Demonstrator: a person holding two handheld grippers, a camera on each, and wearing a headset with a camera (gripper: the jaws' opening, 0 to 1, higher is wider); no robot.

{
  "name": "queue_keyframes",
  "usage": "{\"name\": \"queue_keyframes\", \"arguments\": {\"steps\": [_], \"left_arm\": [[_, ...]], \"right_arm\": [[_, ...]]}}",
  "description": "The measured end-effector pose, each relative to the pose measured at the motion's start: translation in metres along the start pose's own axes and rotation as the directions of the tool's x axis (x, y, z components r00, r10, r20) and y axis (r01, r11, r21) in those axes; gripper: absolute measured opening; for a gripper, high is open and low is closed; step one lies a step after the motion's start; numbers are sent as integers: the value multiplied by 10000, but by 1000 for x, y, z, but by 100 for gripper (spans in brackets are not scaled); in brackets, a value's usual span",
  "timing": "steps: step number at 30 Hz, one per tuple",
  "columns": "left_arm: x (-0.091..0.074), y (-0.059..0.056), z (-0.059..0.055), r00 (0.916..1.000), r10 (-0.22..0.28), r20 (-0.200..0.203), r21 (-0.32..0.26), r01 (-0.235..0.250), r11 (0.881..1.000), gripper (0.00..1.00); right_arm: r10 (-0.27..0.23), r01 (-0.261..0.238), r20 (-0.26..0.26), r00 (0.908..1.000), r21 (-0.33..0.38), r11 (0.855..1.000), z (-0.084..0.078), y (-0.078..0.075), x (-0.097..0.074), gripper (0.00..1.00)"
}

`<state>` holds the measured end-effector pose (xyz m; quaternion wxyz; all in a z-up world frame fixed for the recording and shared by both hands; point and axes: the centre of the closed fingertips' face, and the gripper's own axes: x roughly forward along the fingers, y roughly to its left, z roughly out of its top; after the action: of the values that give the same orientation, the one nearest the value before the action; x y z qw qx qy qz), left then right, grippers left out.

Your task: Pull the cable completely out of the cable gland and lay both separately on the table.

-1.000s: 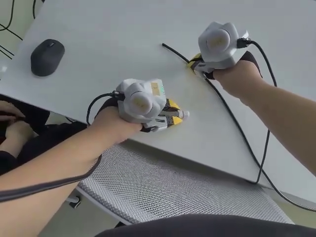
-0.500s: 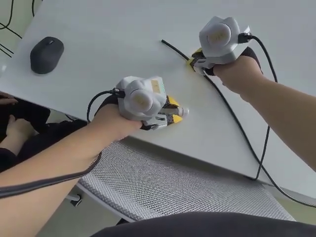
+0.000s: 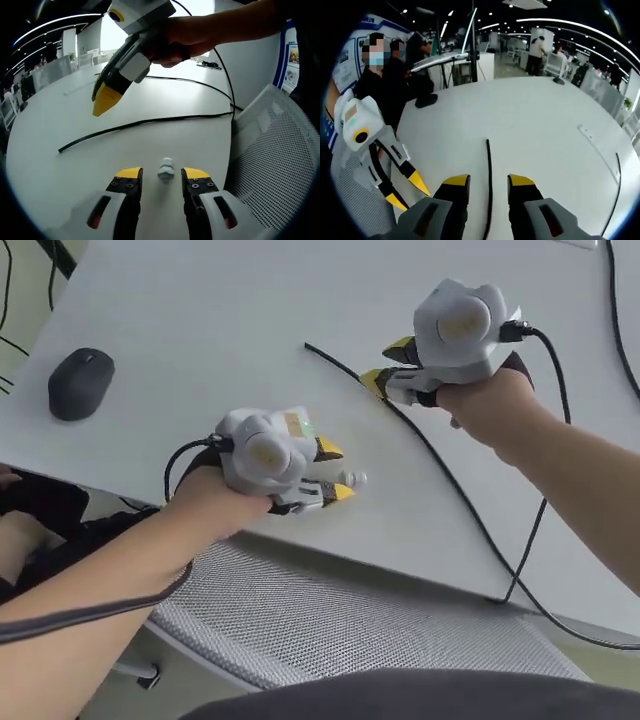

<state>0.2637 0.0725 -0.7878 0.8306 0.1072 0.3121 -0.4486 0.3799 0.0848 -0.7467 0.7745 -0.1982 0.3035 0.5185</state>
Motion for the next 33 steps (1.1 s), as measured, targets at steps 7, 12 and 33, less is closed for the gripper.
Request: {"name": "queue_keyframes", "arguments": {"steps": [7,12,33], "left_arm": [[-25,2,4,9996,201,195,-397,-193,9990,38],[-39,4,11,9984,389,421,-733,-357,9967,44],[-100,7,18,9879,994,1190,-2202,-714,9728,61]], "right_arm": [[-244,182,893,9957,705,9973,12,5,-48,33],[-426,240,1451,9885,1276,9915,13,13,-77,36],[-1111,543,1915,9752,2795,9586,-47,59,-169,63]]}}
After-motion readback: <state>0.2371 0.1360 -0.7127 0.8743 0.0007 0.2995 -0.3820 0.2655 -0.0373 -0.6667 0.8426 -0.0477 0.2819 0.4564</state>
